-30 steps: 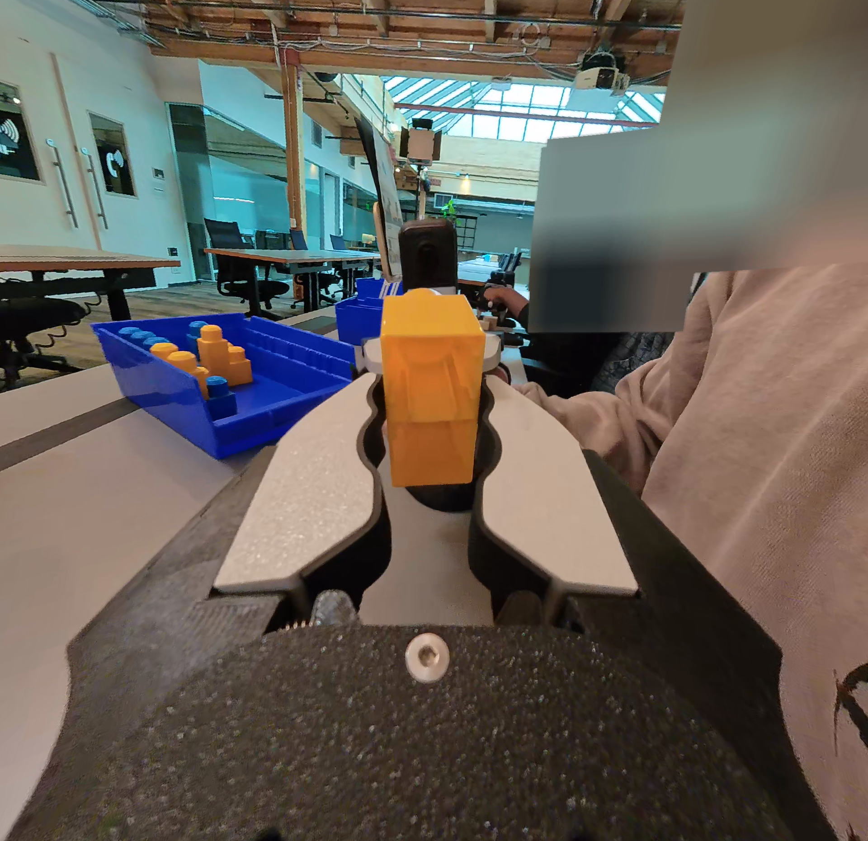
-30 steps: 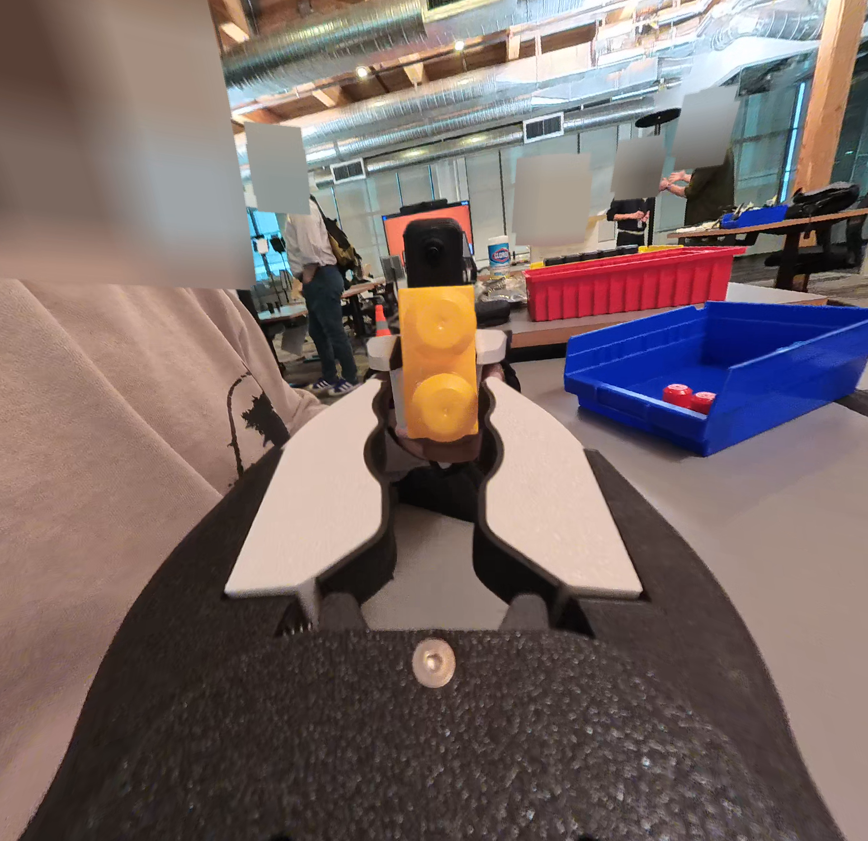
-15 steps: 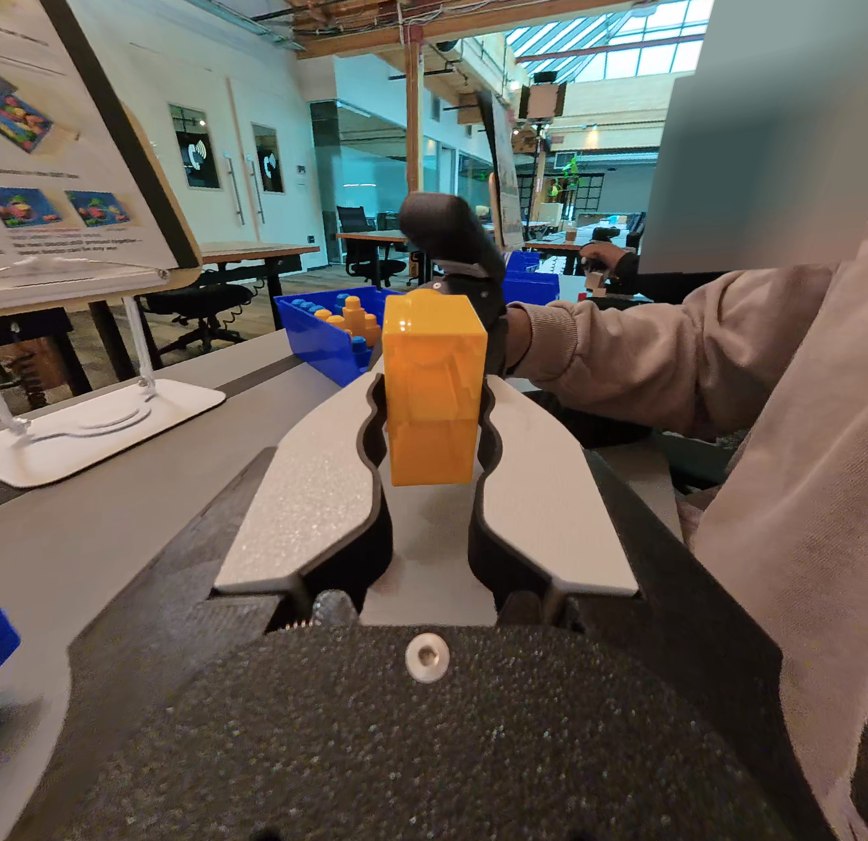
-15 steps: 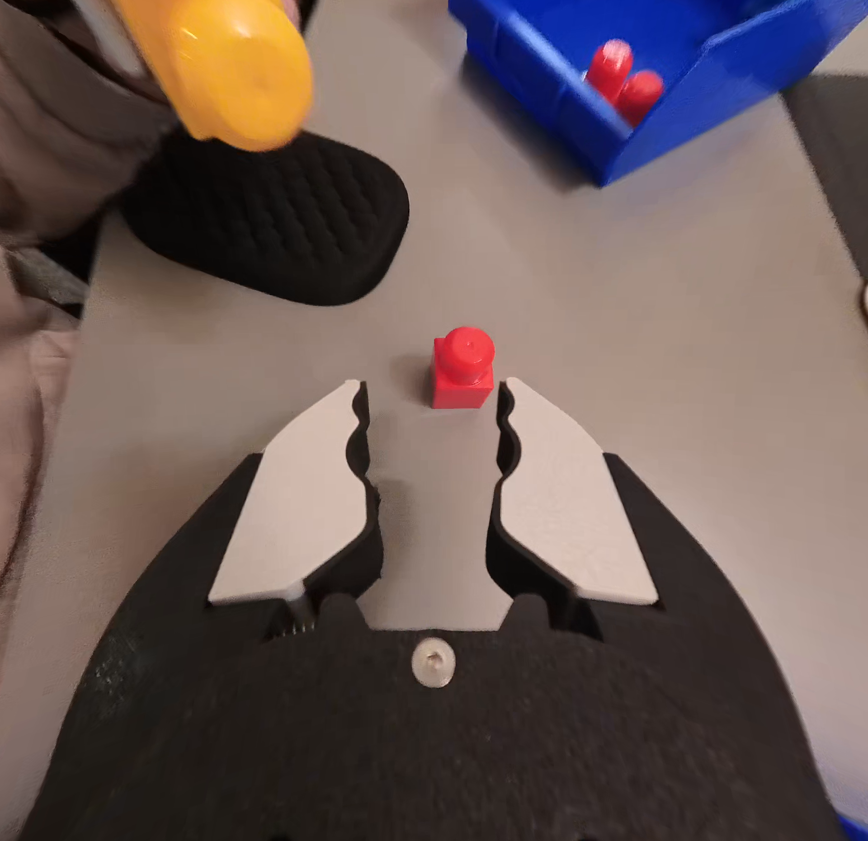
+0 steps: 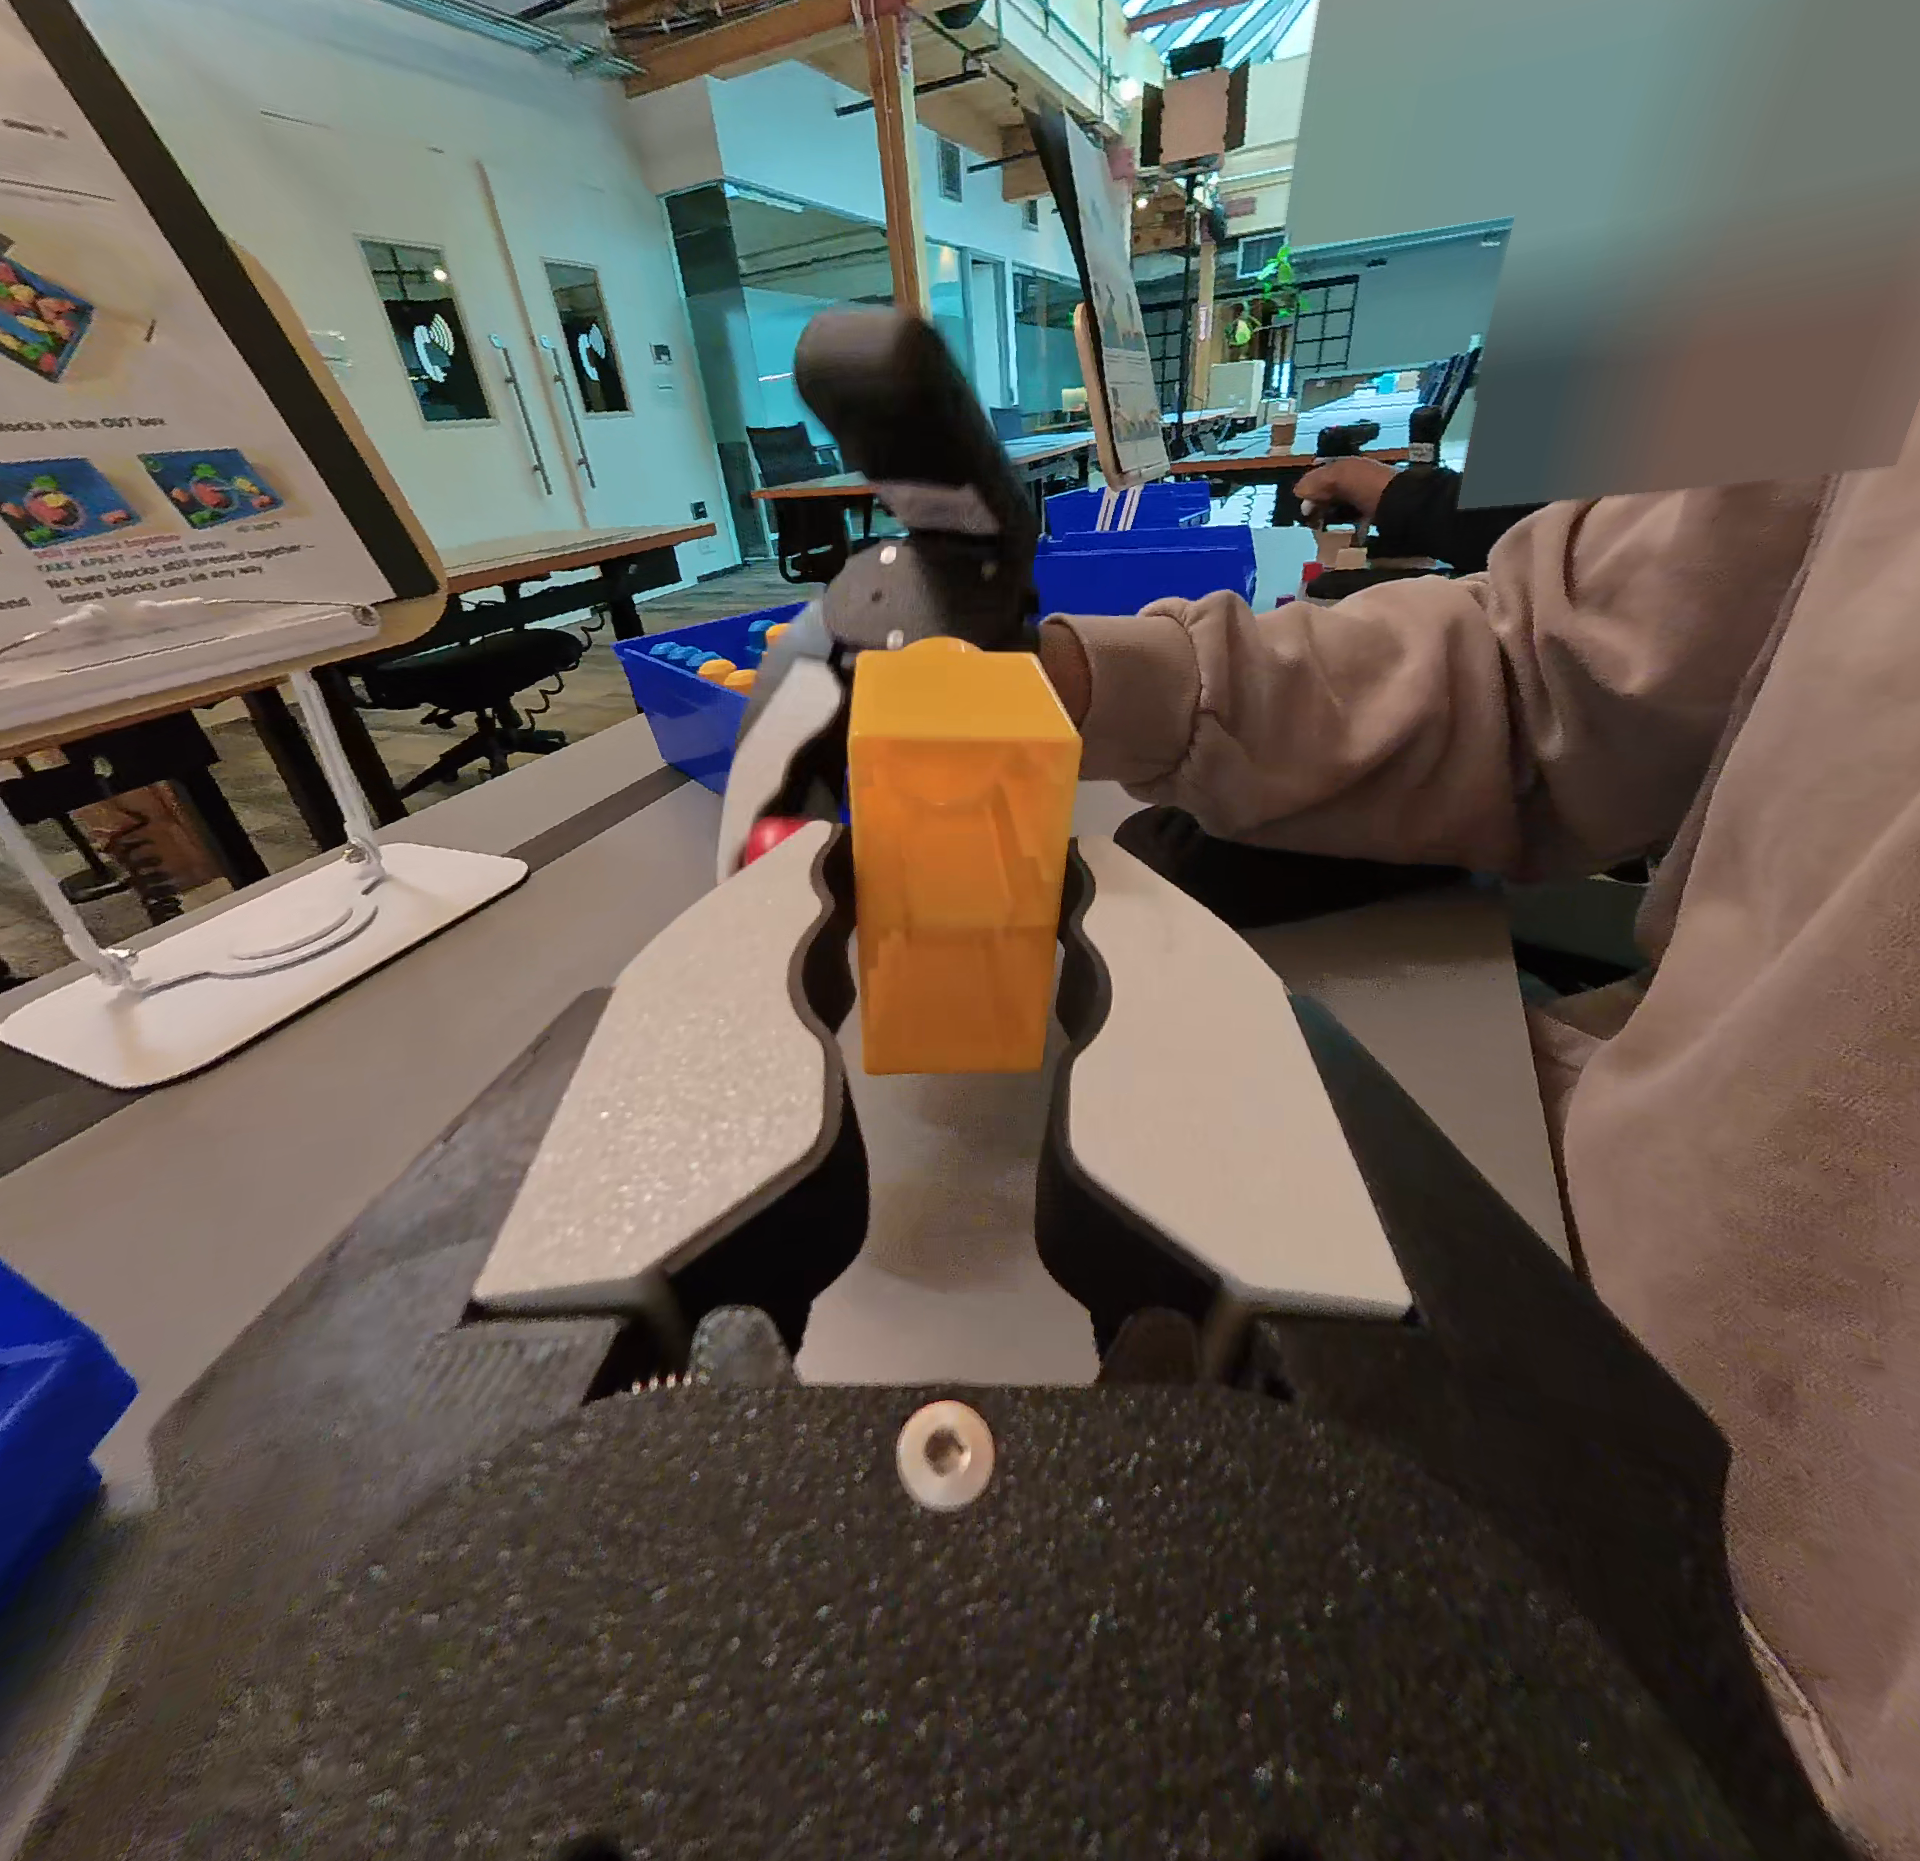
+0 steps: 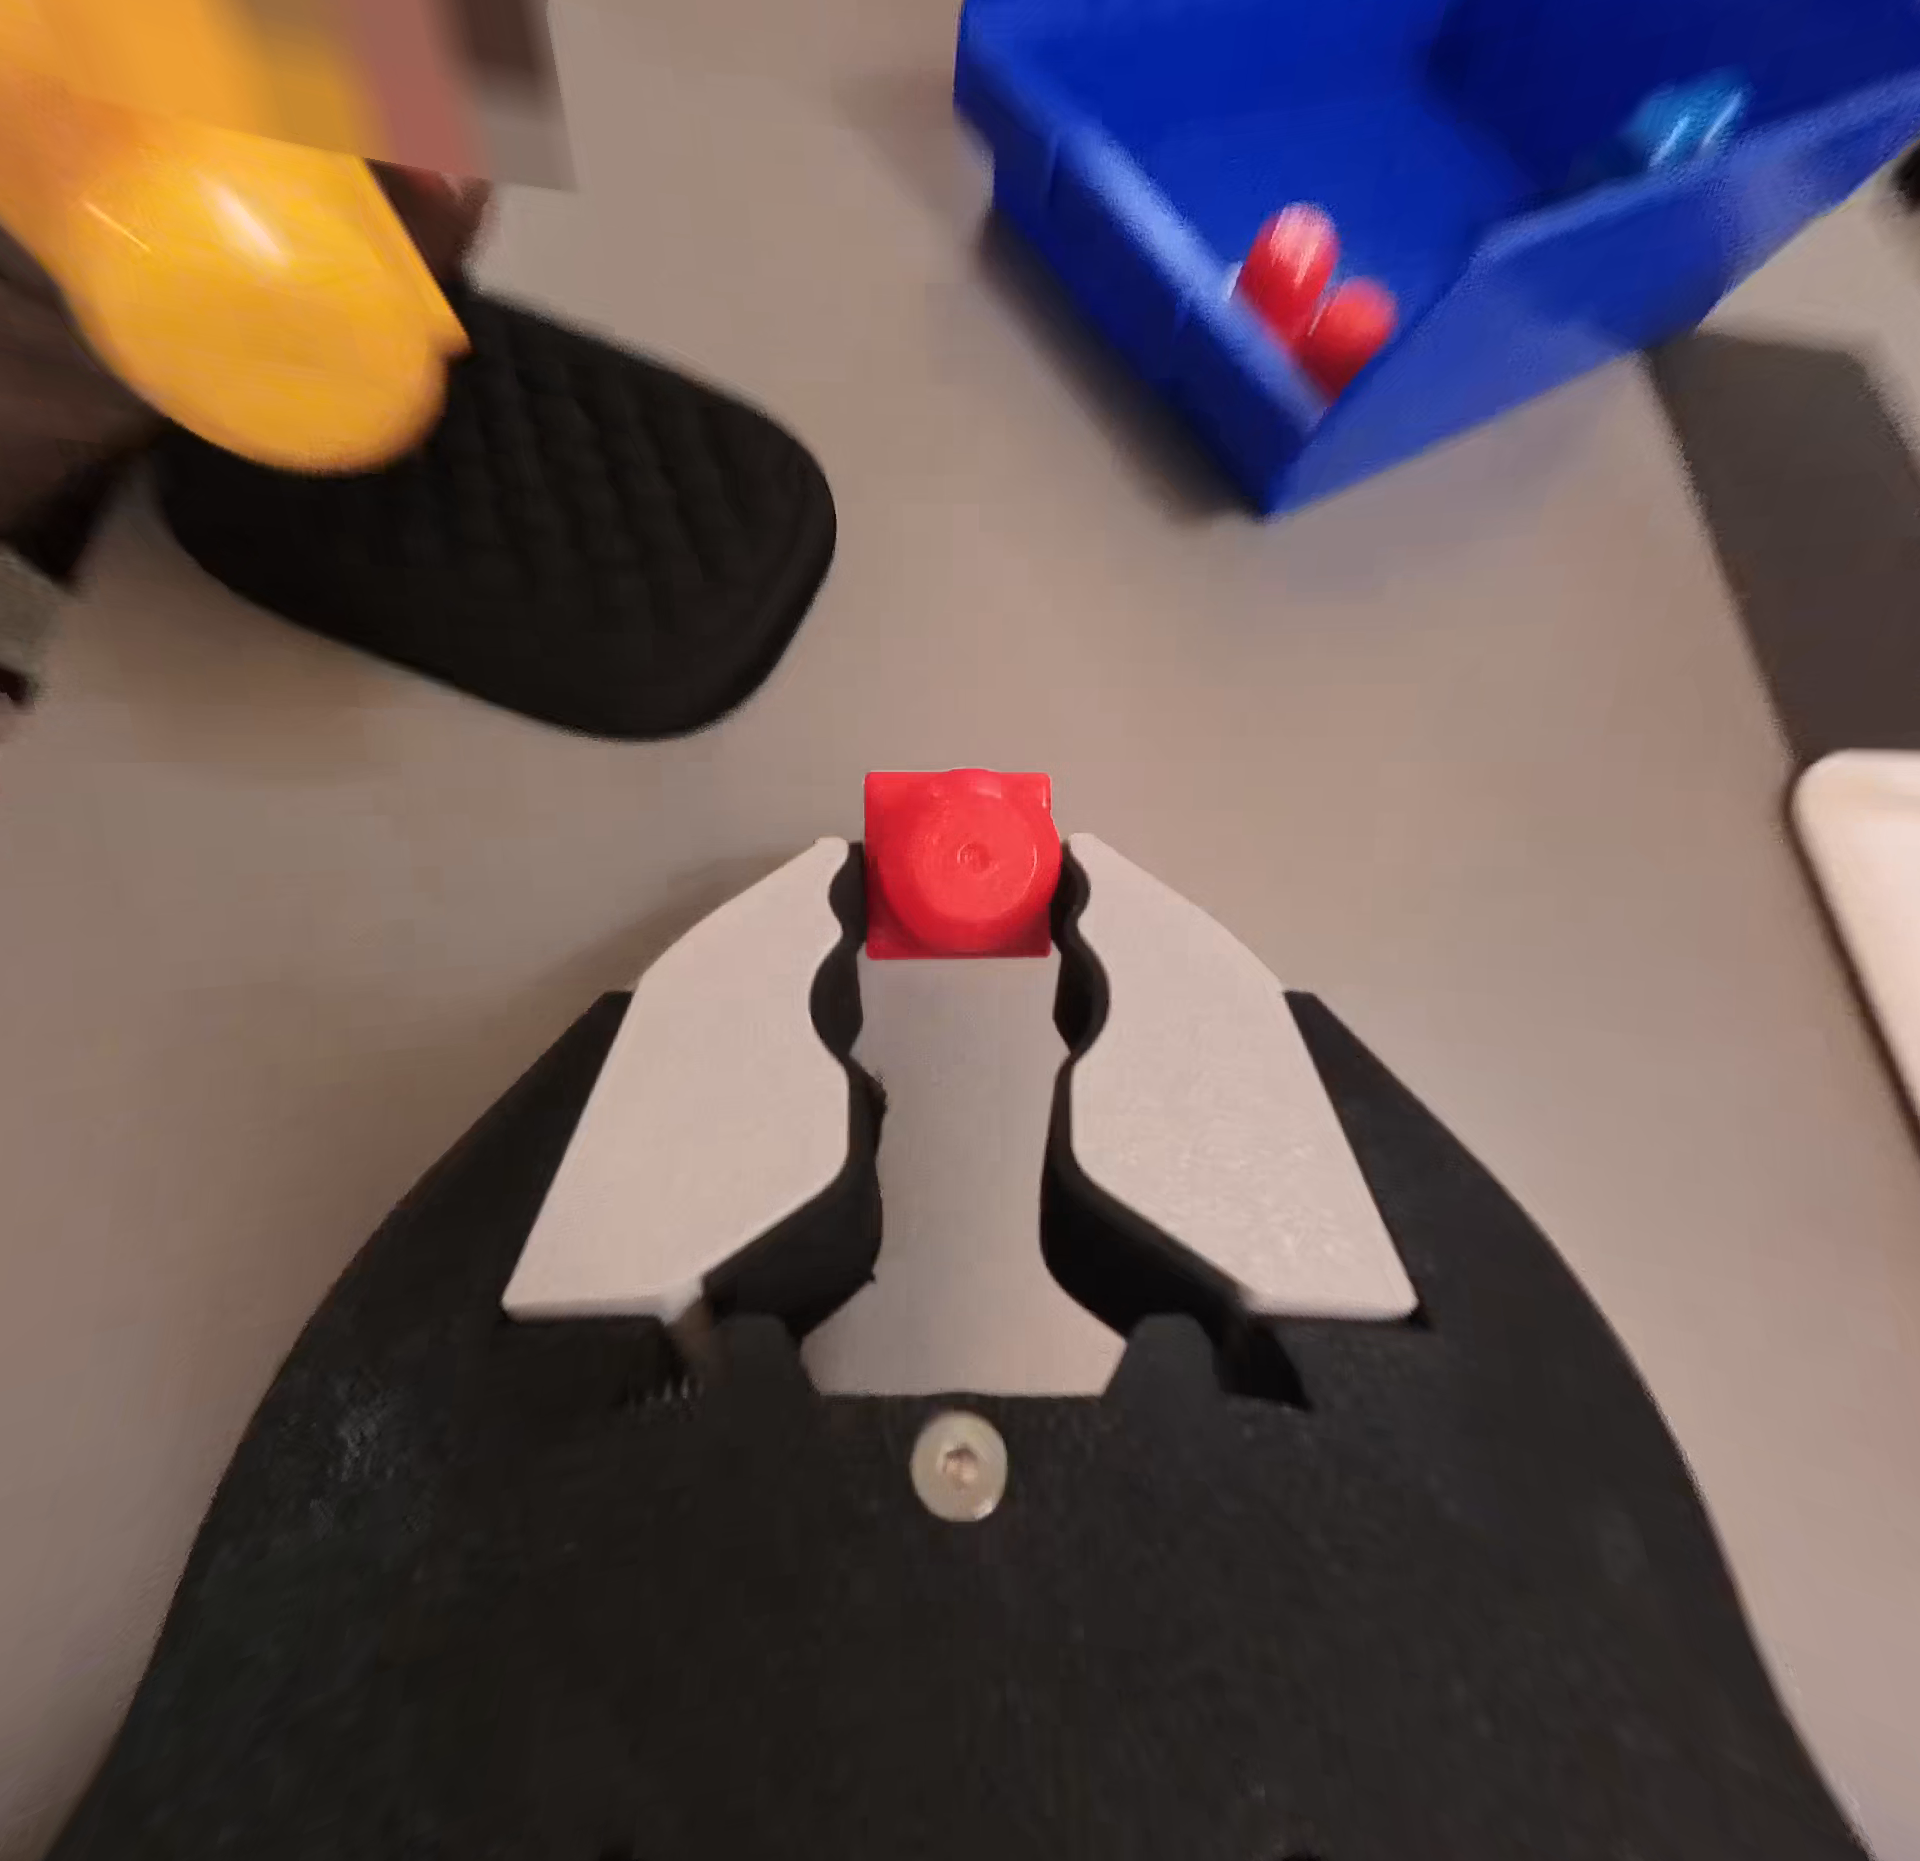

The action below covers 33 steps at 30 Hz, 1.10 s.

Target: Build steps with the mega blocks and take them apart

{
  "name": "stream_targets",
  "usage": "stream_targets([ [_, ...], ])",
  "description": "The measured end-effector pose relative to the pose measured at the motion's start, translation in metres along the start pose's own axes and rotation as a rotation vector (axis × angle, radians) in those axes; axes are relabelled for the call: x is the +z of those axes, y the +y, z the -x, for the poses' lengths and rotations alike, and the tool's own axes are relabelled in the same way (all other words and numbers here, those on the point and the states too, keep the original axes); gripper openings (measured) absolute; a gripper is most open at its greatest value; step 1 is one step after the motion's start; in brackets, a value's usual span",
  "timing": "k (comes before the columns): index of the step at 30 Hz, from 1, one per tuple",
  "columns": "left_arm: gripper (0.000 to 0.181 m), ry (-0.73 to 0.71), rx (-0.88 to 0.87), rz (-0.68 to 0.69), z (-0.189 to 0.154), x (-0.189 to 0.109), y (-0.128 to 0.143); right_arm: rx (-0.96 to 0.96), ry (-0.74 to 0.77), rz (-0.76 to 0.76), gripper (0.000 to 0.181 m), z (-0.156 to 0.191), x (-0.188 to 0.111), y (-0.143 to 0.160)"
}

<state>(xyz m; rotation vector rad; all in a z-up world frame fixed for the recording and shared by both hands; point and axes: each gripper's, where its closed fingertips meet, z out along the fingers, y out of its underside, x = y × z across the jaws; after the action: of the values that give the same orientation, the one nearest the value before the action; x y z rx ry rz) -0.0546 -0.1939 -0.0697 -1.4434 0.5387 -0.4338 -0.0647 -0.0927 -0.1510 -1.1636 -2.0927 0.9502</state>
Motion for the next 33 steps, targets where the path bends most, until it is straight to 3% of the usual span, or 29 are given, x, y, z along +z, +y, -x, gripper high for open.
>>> stream_targets([
  [1, 0.038, 0.007, 0.001, -0.002, -0.002, 0.001, 0.0, -0.004, -0.009, -0.106, 0.033, 0.0, -0.015, -0.013],
  [6, 0.038, 0.041, 0.004, -0.007, -0.01, 0.011, -0.001, 0.056, -0.106, -0.656, 0.033, 0.008, -0.106, -0.069],
  [11, 0.038, 0.076, 0.015, -0.018, -0.019, 0.024, -0.006, 0.093, -0.207, -0.911, 0.034, 0.032, -0.147, -0.082],
  [18, 0.038, 0.116, 0.031, -0.039, -0.026, 0.038, -0.018, 0.067, -0.232, -0.931, 0.034, 0.064, -0.136, -0.082],
  [33, 0.038, 0.142, -0.015, -0.049, -0.03, 0.049, -0.018, 0.047, -0.242, -0.876, 0.034, 0.071, -0.121, -0.077],
])
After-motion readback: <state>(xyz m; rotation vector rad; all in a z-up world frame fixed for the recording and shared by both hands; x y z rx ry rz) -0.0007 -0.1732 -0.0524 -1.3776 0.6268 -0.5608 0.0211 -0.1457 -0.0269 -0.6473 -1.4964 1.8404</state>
